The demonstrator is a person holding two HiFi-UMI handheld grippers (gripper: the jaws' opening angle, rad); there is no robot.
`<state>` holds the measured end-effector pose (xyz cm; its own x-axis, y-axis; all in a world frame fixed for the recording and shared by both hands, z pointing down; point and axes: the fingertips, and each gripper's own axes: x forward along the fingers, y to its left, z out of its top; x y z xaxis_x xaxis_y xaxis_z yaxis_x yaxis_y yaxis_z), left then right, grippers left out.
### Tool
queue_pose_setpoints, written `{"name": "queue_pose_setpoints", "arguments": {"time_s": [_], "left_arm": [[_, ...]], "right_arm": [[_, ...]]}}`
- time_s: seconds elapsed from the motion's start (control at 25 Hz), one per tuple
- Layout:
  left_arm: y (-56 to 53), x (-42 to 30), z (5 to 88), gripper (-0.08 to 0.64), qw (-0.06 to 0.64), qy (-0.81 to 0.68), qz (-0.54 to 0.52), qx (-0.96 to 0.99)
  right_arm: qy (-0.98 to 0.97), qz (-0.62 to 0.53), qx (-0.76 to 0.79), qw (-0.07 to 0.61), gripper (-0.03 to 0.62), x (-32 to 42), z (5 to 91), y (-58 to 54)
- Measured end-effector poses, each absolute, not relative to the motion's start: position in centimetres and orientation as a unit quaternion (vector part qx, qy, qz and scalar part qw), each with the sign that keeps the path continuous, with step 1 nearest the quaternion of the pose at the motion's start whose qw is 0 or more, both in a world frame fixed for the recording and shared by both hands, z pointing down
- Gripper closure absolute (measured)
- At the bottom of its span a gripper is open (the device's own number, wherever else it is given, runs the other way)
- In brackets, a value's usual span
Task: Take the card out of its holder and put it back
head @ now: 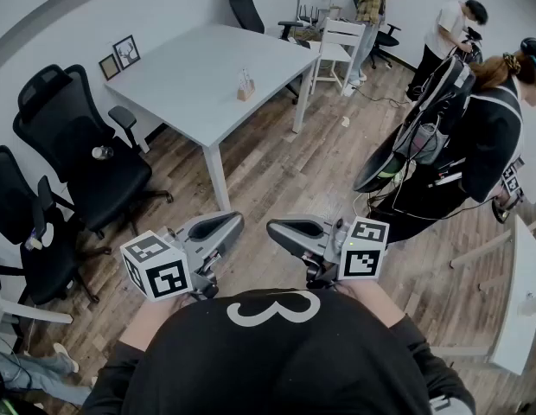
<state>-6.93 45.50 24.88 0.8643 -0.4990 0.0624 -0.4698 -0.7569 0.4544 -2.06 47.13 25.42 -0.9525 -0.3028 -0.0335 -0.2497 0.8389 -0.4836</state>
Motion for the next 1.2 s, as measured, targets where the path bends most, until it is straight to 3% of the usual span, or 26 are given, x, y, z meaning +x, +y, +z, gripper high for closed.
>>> {"name": "queue_pose_setpoints", "arguments": {"time_s": [1.2], "left_arm": [[40.4,-1.8,28.8,0.545,0.283,-0.236,-0.001,0.930]], "right_arm": [[0.942,-0.272,-0.189,0.059,0.583,2.4,28.4,42.3]]}}
